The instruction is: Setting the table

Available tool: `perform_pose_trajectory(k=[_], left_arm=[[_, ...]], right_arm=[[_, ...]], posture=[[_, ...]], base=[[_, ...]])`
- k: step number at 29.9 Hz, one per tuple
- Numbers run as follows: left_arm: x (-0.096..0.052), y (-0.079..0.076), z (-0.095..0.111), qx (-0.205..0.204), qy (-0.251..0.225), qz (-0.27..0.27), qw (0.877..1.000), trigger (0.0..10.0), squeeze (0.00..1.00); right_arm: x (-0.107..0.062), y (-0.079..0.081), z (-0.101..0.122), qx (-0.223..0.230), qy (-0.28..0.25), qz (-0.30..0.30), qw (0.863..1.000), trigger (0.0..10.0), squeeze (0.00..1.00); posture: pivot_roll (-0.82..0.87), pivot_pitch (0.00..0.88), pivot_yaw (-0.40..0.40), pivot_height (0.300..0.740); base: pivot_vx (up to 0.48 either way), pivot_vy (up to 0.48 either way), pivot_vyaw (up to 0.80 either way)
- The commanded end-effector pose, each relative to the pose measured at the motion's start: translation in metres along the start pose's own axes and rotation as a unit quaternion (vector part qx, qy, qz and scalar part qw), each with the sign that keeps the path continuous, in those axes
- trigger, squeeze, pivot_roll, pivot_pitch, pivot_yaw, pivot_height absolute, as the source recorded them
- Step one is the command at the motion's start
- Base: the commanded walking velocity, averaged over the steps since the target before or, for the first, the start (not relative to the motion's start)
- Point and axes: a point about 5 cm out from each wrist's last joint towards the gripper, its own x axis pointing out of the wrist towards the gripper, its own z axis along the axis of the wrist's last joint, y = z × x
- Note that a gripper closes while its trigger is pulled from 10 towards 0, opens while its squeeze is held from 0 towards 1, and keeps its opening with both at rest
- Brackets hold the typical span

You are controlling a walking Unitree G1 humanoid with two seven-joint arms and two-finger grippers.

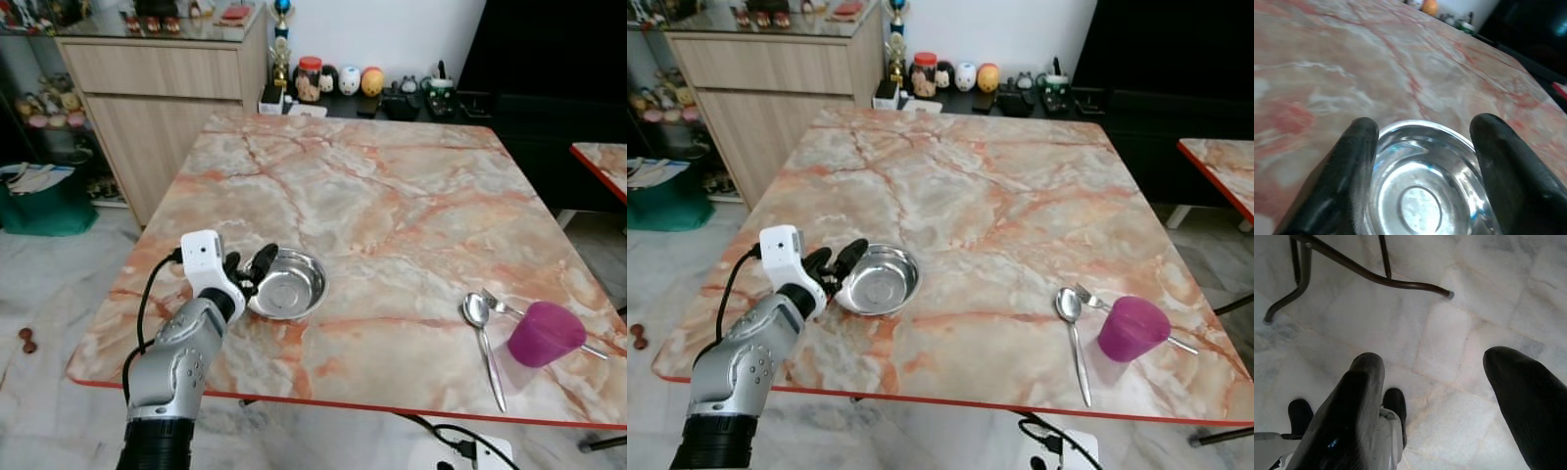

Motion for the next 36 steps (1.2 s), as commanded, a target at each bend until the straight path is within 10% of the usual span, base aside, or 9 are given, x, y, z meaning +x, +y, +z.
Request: perform_pose_trajectory(k=[1, 7, 8, 9, 10, 36], left_arm=[[0.004, 0.001, 0.003, -0.007, 0.009, 0.02, 1.0, 10.0, 1.0], [0.008, 0.005, 0.008, 0.021, 0.015, 0.042, 0.999, 10.0, 1.0], [0.009, 0.007, 0.008, 0.039, 0.018, 0.047, 0.998, 10.0, 0.78], [0.009, 0.008, 0.008, 0.043, 0.019, 0.048, 0.998, 10.0, 0.78], [0.009, 0.009, 0.007, 0.045, 0.022, 0.053, 0.997, 10.0, 0.0], [0.027, 0.009, -0.004, 0.089, 0.078, 0.1, 0.988, 10.0, 0.0]], right_arm=[[0.0, -0.001, 0.002, 0.006, -0.003, -0.003, 1.0, 10.0, 0.0], [0.0, -0.001, 0.002, 0.006, -0.002, -0.004, 1.0, 10.0, 0.0], [0.0, -0.001, 0.002, 0.006, -0.001, -0.004, 1.0, 10.0, 0.0], [0.0, -0.001, 0.002, 0.006, -0.001, -0.004, 1.0, 10.0, 0.0], [0.0, -0.001, 0.001, 0.006, -0.001, -0.003, 1.0, 10.0, 0.0], [0.0, 0.0, 0.0, 0.006, 0.001, -0.003, 1.0, 10.0, 0.0]], posture=[[0.13, 0.0, -0.051, 0.74], [0.13, 0.0, -0.051, 0.74], [0.13, 0.0, -0.051, 0.74], [0.13, 0.0, -0.051, 0.74], [0.13, 0.0, -0.049, 0.74], [0.12, 0.0, -0.044, 0.74]], base=[[0.0, 0.0, 0.0], [0.0, 0.0, 0.0], [0.0, 0.0, 0.0], [0.0, 0.0, 0.0], [0.0, 0.0, 0.0], [0.0, 0.0, 0.0]])
